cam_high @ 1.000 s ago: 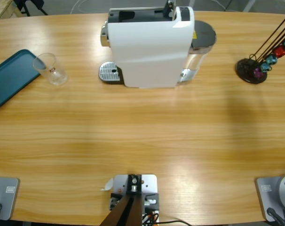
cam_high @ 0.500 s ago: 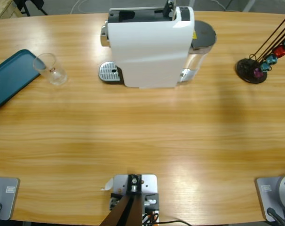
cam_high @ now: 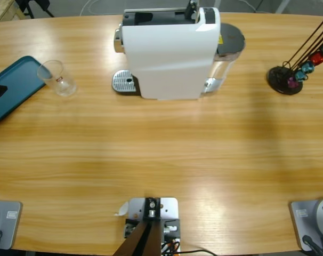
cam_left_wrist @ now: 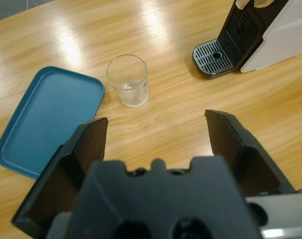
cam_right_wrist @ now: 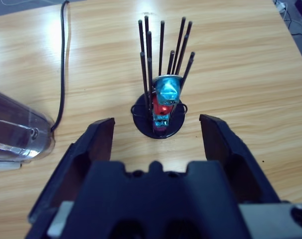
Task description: Pour coffee
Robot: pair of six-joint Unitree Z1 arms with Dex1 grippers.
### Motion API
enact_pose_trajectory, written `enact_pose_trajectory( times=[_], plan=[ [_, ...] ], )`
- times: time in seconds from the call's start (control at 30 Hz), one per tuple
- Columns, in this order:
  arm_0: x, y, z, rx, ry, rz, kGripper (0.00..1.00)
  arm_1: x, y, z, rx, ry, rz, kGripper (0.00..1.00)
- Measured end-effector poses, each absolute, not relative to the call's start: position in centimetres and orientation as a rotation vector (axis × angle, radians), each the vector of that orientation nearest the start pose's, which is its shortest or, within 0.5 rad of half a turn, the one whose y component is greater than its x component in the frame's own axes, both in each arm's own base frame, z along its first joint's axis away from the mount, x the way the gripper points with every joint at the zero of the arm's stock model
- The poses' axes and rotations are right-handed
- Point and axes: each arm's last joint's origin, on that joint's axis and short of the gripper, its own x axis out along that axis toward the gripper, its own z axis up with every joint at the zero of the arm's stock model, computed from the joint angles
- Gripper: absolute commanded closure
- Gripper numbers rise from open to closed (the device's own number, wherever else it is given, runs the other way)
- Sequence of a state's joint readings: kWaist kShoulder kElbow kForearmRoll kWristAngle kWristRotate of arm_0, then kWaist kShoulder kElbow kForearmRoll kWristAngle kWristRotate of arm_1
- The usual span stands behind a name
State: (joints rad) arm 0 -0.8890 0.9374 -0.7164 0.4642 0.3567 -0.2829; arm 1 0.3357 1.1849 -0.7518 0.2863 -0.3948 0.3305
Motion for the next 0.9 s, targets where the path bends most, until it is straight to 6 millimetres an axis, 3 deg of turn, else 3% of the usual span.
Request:
enact_pose_trajectory(
  times=[0.47,0.73,0.8,0.9],
  plan=[
    [8.1,-7.3,32.0,0.133,0.623,-0.424,0.17,19.1,3.3,30.5,0.091,0.65,-0.219,0.286],
    [8.2,-7.3,32.0,0.132,0.622,-0.425,0.17,19.5,2.8,30.4,0.102,0.651,-0.245,0.333],
    [8.2,-7.3,32.0,0.132,0.621,-0.425,0.17,19.7,2.7,30.3,0.102,0.653,-0.248,0.405],
    [8.2,-7.3,32.0,0.131,0.621,-0.425,0.17,20.0,2.9,30.0,0.102,0.669,-0.241,0.412]
  ],
)
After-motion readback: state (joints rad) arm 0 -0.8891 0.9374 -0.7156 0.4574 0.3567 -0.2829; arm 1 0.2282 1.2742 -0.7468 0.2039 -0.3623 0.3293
